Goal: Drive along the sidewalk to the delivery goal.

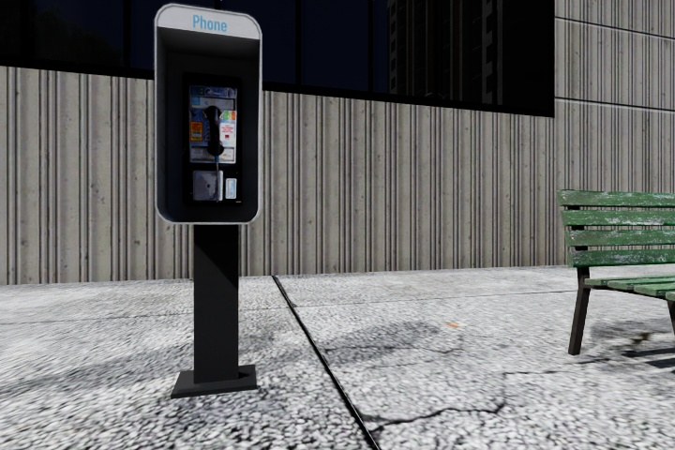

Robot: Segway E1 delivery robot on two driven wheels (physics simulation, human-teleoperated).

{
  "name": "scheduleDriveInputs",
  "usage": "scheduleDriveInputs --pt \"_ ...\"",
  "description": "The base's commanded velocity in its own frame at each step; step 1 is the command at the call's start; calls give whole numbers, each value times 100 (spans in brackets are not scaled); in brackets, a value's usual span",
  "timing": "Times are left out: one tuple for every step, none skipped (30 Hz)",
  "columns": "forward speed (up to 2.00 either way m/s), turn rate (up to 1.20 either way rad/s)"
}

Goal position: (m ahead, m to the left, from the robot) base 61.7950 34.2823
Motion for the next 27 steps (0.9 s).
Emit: scheduleDriveInputs --pt "0 0" --pt "0 0" --pt "0 0" --pt "0 0" --pt "0 0" --pt "0 0" --pt "0 0" --pt "0 0" --pt "0 0" --pt "0 0" --pt "0 0" --pt "0 0" --pt "0 0" --pt "0 0" --pt "0 0" --pt "0 0" --pt "0 0" --pt "0 0" --pt "0 0" --pt "0 0" --pt "0 0" --pt "0 0" --pt "0 0" --pt "0 0" --pt "0 0" --pt "0 0" --pt "0 0"
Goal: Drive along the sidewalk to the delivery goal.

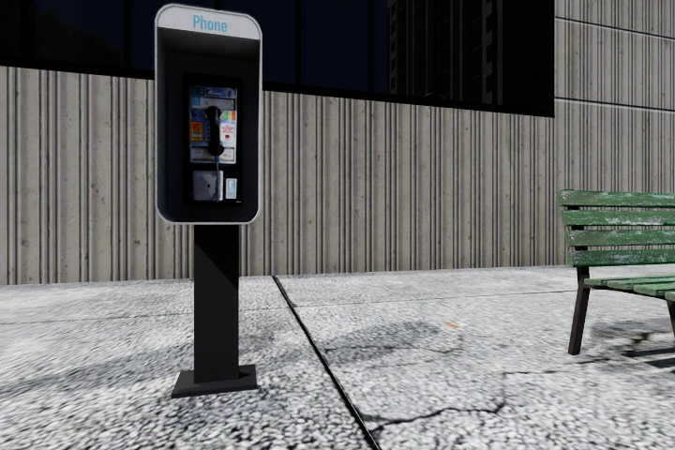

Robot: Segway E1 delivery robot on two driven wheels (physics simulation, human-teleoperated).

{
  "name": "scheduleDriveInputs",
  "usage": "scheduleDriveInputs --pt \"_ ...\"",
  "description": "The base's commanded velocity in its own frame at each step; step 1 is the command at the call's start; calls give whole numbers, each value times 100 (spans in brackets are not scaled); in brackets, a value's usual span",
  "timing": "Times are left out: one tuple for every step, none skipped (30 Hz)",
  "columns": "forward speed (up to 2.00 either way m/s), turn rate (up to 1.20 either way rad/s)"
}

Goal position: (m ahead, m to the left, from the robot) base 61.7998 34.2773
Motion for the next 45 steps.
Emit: scheduleDriveInputs --pt "0 0" --pt "0 0" --pt "0 0" --pt "0 2" --pt "0 2" --pt "32 17" --pt "83 29" --pt "120 45" --pt "120 45" --pt "133 55" --pt "137 64" --pt "139 71" --pt "139 71" --pt "139 74" --pt "139 75" --pt "139 75" --pt "139 75" --pt "139 75" --pt "140 75" --pt "140 75" --pt "140 75" --pt "140 75" --pt "140 75" --pt "140 75" --pt "140 75" --pt "140 69" --pt "133 0" --pt "133 0" --pt "122 0" --pt "114 0" --pt "110 0" --pt "110 0" --pt "100 0" --pt "93 0" --pt "90 0" --pt "90 0" --pt "80 0" --pt "57 0" --pt "38 0" --pt "38 0" --pt "17 0" --pt "0 0" --pt "0 0" --pt "0 0" --pt "0 0"
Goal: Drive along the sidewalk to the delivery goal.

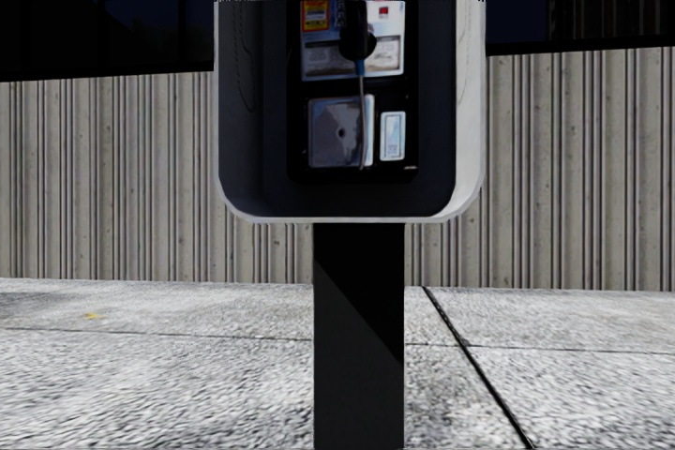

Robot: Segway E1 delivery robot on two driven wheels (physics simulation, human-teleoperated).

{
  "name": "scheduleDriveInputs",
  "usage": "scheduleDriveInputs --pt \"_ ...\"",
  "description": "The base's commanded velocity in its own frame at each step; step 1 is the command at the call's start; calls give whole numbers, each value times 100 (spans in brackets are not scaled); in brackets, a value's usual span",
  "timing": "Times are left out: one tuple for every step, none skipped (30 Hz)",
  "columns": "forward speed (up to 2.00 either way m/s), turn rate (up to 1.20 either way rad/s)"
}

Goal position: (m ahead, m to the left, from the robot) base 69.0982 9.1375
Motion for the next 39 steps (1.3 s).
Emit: scheduleDriveInputs --pt "0 0" --pt "0 0" --pt "0 0" --pt "0 0" --pt "0 0" --pt "0 0" --pt "0 0" --pt "0 0" --pt "0 0" --pt "0 1" --pt "-35 16" --pt "-83 28" --pt "-83 28" --pt "-112 37" --pt "-121 41" --pt "-122 47" --pt "-122 47" --pt "-122 51" --pt "-123 58" --pt "-123 62" --pt "-123 62" --pt "-123 62" --pt "-123 63" --pt "-123 63" --pt "-123 63" --pt "-123 64" --pt "-123 64" --pt "-123 66" --pt "-123 66" --pt "-121 66" --pt "-120 66" --pt "-119 66" --pt "-118 66" --pt "-118 66" --pt "-117 66" --pt "-115 67" --pt "-114 67" --pt "-114 67" --pt "-113 67"
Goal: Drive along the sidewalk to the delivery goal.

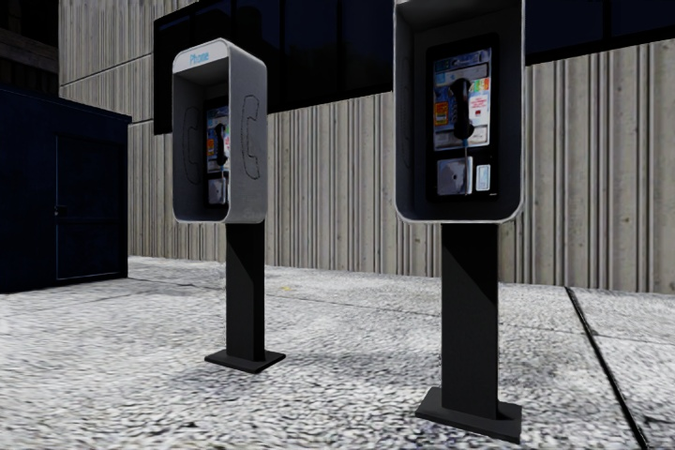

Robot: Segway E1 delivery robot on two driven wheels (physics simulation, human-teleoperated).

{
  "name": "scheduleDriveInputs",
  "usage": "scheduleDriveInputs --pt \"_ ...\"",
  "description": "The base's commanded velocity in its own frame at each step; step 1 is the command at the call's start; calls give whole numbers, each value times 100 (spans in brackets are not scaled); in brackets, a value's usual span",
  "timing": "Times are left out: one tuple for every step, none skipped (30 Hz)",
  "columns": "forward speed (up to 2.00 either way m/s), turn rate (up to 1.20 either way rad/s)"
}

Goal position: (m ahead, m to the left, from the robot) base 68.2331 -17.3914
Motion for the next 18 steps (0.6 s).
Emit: scheduleDriveInputs --pt "-113 67" --pt "-113 67" --pt "-107 67" --pt "-1 61" --pt "0 0" --pt "0 0" --pt "0 0" --pt "0 0" --pt "0 0" --pt "0 0" --pt "0 0" --pt "0 0" --pt "0 0" --pt "0 0" --pt "0 0" --pt "0 0" --pt "0 0" --pt "0 0"
